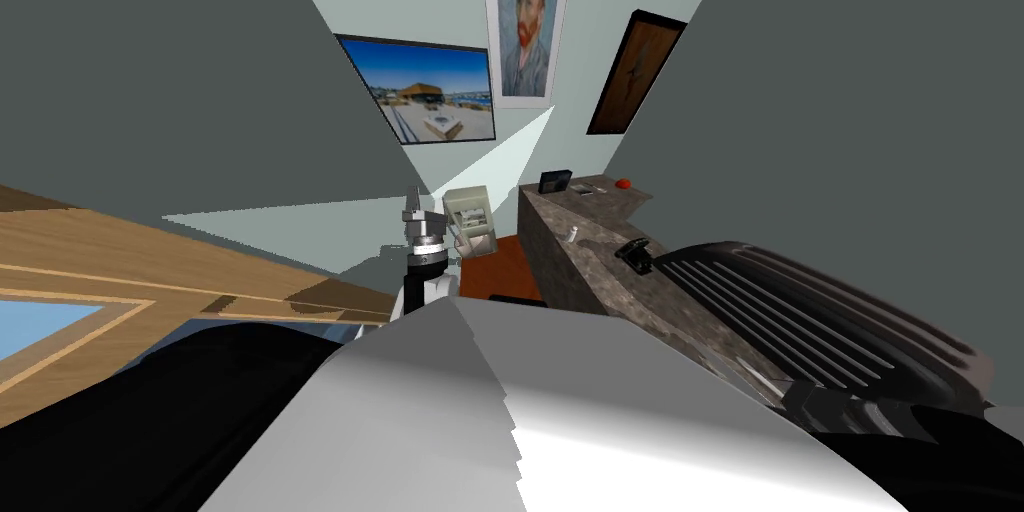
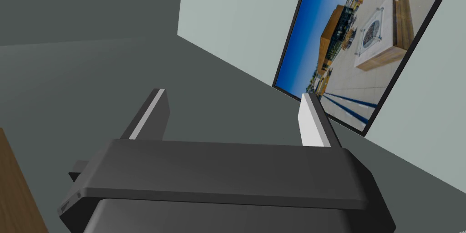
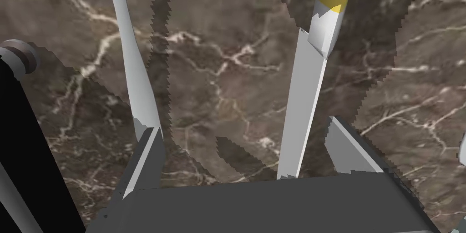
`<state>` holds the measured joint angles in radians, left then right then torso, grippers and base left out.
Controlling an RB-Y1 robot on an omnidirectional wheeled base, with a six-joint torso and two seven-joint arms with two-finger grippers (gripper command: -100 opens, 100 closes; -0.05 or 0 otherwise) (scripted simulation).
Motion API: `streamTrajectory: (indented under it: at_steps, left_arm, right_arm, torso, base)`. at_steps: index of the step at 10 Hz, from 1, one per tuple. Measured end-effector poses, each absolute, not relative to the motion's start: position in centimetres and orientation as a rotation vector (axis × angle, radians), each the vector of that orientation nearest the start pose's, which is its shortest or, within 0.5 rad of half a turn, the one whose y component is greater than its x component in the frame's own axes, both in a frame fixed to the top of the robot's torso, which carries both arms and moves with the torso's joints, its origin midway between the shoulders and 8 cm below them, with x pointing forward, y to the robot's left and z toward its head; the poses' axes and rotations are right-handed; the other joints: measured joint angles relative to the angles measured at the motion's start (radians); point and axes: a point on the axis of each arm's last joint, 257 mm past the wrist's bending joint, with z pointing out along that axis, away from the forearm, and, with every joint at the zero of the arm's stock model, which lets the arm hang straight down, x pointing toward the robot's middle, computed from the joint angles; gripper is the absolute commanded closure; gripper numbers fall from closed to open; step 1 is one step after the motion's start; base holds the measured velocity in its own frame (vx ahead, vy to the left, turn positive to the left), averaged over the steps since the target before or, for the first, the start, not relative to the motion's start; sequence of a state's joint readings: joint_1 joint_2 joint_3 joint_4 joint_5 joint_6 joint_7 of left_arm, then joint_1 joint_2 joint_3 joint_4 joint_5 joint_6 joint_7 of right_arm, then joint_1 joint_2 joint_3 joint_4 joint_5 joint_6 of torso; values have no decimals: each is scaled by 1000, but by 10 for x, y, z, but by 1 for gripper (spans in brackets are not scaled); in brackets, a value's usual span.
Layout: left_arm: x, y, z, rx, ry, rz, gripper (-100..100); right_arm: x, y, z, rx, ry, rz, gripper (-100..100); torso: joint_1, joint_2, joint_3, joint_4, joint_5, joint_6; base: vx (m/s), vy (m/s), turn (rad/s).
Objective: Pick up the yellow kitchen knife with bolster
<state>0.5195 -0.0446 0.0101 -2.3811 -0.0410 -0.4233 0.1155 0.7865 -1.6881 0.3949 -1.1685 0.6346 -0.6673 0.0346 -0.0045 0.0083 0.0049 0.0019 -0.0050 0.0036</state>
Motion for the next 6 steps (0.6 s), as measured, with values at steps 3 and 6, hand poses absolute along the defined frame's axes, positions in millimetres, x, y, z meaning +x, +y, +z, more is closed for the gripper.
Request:
streamTrajectory:
  at_steps: [3,6]
  left_arm:
    - [334,284,49,-700,560,-1363,0]
    - [334,284,49,-700,559,-1363,0]
  right_arm:
    - [50,-669,-334,-638,3034,-77,-100]
    - [53,-658,-337,-566,3053,-81,-100]
  torso:
    - [0,-1,0,0,0,1]
    - [-1,1,0,0,0,0]
  base:
    - [-112,-47,198]
    - [-121,-45,139]
